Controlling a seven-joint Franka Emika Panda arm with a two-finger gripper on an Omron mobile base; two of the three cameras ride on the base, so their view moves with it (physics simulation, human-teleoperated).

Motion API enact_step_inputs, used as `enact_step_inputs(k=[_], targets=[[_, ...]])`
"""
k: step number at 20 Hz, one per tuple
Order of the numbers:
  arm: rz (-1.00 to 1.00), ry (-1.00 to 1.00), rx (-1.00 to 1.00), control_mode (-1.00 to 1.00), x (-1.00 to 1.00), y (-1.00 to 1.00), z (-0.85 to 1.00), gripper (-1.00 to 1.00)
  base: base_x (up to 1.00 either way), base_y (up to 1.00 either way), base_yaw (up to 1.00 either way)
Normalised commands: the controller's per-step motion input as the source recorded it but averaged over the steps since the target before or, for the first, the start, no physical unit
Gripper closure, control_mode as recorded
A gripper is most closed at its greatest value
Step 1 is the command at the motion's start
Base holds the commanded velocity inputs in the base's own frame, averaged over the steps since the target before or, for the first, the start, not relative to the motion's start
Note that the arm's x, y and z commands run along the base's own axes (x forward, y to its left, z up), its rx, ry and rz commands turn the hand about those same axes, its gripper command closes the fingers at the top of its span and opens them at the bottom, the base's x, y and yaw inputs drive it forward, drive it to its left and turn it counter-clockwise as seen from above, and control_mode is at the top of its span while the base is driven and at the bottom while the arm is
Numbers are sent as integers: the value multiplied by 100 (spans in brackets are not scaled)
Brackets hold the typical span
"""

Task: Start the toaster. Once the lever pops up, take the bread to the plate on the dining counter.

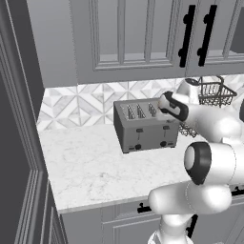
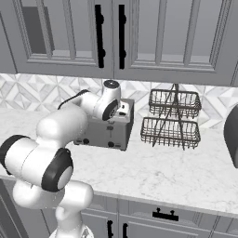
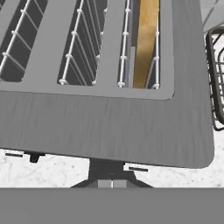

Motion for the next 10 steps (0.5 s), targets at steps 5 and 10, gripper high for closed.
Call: enact_step_inputs(k=[5,10], targets=[[0,3,0,-100,51,0,-30,100,0,0,0],[0,1,0,-100,10,0,-46,100,0,0,0]])
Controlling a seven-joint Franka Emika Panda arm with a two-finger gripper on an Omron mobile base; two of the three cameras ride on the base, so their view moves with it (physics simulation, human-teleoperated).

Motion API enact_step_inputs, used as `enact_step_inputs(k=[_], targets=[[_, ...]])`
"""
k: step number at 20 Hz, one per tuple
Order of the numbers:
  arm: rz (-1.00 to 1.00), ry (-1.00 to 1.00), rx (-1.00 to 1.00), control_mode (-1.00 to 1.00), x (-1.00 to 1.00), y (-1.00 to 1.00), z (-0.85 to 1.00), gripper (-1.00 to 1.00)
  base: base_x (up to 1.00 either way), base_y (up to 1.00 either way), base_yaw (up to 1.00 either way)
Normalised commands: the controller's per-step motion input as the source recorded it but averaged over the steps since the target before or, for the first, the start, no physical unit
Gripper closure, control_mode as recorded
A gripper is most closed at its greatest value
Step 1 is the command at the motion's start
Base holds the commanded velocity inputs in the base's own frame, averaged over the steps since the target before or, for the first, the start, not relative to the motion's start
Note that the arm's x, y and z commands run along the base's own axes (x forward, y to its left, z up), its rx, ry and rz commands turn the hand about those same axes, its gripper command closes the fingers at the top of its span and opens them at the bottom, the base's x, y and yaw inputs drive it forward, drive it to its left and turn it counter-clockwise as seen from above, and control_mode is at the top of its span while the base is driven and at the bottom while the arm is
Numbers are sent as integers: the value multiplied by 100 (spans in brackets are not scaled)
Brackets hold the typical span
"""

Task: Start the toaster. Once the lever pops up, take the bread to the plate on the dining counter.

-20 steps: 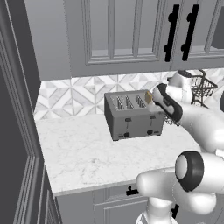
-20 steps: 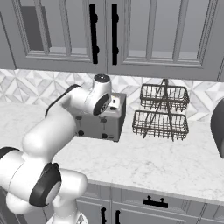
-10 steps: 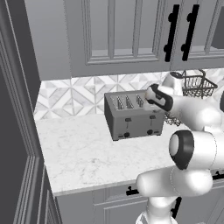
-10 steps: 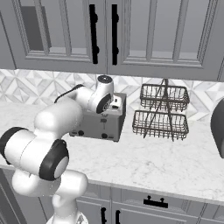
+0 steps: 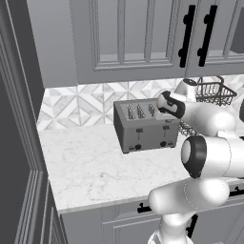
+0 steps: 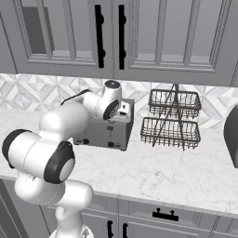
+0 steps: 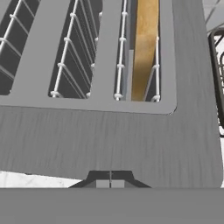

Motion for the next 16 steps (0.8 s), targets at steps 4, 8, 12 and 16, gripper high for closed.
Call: enact_step_inputs(k=[4,8,12,16], targets=[[0,0,0,-100,0,0,-42,100,0,0,0],[0,1,0,-100,0,0,-40,100,0,0,0],[0,18,0,-100,0,0,-31,100,0,0,0],[0,8,0,-100,-29,0,-10,100,0,0,0]])
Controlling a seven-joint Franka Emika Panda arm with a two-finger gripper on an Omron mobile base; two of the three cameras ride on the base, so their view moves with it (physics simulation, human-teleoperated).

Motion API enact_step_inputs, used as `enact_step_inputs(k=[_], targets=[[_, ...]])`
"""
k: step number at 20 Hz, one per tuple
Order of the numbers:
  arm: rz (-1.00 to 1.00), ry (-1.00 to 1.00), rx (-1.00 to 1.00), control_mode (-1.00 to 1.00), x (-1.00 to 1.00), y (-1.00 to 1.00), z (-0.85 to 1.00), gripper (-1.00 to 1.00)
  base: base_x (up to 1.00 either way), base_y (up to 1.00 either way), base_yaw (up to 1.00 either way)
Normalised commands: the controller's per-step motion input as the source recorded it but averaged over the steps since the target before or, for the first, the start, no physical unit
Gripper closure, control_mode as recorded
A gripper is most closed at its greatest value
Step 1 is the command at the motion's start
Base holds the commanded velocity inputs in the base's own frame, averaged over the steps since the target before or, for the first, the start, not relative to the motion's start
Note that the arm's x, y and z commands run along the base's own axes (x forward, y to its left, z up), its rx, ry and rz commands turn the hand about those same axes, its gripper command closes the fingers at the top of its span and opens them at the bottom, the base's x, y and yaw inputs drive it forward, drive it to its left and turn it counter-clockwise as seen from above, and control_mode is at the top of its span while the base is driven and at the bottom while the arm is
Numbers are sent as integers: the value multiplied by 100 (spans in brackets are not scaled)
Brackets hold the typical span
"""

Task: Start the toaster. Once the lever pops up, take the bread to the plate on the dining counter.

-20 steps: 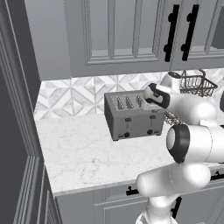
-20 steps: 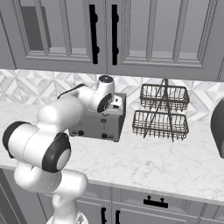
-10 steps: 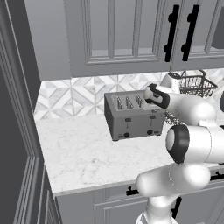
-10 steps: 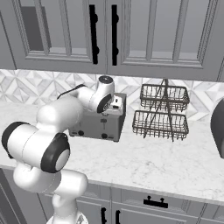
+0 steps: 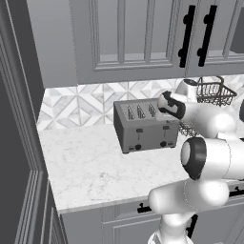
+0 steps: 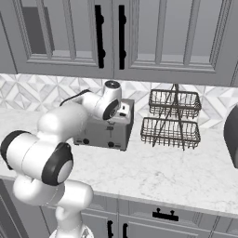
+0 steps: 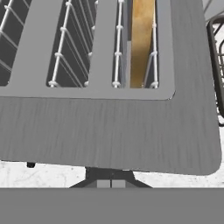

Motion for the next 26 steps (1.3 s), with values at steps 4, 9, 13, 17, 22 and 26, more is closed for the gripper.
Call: enact_step_inputs(k=[4,9,13,17,22,26], targets=[[0,-7,0,-100,-44,2,-6,100,0,0,0],[0,0,0,-100,0,0,0,100,0,0,0],[0,0,0,-100,9,0,0,100,0,0,0],[0,0,0,-100,12,0,-9,100,0,0,0],[0,0,0,-100,22,0,-21,100,0,0,0],[0,0,0,-100,13,0,-26,100,0,0,0]])
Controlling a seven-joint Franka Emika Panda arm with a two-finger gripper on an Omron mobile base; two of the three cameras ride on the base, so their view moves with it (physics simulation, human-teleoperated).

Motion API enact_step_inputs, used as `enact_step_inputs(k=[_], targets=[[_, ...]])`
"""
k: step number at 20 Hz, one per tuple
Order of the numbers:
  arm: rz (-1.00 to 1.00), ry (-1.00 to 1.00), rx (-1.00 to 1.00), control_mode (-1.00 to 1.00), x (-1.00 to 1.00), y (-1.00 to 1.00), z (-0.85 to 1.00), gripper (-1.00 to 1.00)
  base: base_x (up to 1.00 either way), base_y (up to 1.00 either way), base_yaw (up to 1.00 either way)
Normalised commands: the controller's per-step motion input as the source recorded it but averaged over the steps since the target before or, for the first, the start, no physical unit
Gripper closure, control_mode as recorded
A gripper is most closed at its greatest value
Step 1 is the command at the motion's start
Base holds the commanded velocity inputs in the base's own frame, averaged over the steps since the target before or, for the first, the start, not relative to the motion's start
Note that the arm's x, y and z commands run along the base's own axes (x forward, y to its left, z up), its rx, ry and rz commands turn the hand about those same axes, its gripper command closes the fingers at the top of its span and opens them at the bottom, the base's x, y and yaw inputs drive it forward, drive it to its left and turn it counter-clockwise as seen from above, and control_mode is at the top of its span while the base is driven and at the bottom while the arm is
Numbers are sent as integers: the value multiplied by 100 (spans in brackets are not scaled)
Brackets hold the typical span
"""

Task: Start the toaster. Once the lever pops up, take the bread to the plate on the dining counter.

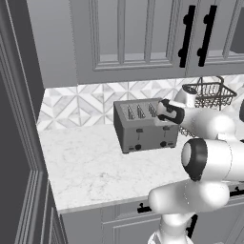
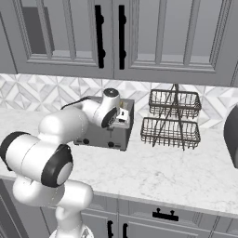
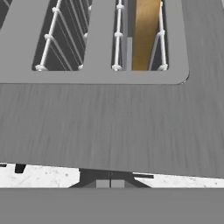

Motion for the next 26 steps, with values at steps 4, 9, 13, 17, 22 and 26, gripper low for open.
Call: enact_step_inputs(k=[4,9,13,17,22,26], targets=[[0,0,0,-100,0,0,-26,100,0,0,0],[0,2,-3,-100,0,0,-47,100,0,0,0],[0,2,-6,-100,-4,2,-61,100,0,0,0],[0,0,-9,-100,-12,5,-61,100,0,0,0],[0,0,-7,-100,-6,1,-63,100,0,0,0],[0,0,-1,-100,0,0,-43,100,0,0,0]])
